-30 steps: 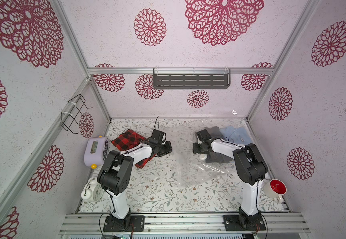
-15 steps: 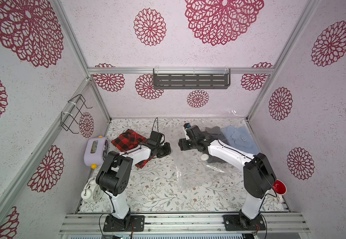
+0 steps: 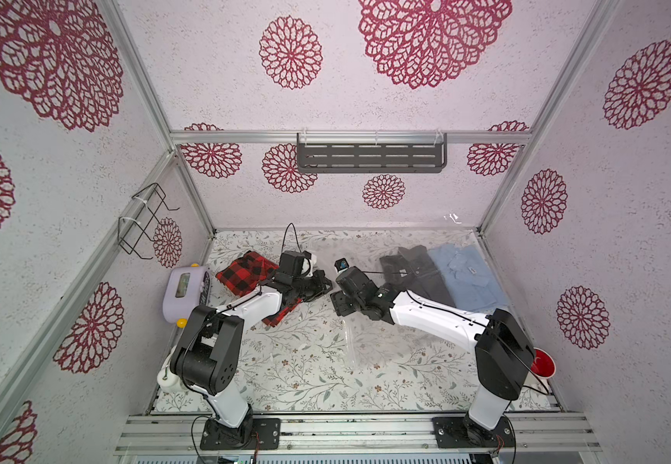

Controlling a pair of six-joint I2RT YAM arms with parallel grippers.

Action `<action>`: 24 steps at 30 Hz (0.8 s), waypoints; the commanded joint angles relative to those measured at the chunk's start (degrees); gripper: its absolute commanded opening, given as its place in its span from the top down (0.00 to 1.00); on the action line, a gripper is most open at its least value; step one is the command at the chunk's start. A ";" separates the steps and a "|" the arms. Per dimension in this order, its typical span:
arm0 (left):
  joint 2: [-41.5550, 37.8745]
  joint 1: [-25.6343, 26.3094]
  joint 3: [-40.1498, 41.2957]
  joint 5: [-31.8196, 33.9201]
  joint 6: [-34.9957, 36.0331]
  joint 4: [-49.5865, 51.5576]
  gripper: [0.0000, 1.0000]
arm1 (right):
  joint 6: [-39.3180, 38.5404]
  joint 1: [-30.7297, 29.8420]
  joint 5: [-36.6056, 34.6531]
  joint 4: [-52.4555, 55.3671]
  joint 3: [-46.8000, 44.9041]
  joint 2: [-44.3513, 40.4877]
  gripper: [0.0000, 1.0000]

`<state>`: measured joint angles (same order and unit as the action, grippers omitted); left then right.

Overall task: Place the folded shirt into the vacuum bag
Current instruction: Adjust the vacuum bag at the center of the board.

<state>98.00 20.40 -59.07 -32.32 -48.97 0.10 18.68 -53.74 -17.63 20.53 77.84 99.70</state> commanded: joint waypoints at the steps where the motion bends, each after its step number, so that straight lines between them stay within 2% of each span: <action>1: -2.02 -0.33 0.10 -2.35 -0.82 -3.81 1.00 | 1.32 -1.38 -5.17 0.98 0.93 -2.18 0.28; 7: -1.65 -0.61 0.62 -2.06 -0.71 -3.84 1.00 | 4.63 -1.54 -11.79 6.57 2.58 -0.36 0.37; 11: -0.93 -0.87 0.93 -1.58 -0.55 -3.81 1.00 | 5.32 -1.41 -13.73 7.90 2.50 -1.86 0.39; 19: 0.18 -1.30 1.41 -0.47 0.14 -3.22 1.00 | 5.58 -0.49 -14.06 8.95 1.69 -4.31 0.39; 24: 0.88 -1.77 1.59 -0.25 0.50 -3.09 1.00 | 5.23 0.38 -10.46 7.13 0.12 -6.98 0.39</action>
<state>97.95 19.49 -58.13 -33.52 -49.54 -1.89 23.09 -54.41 -28.25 27.77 78.22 97.30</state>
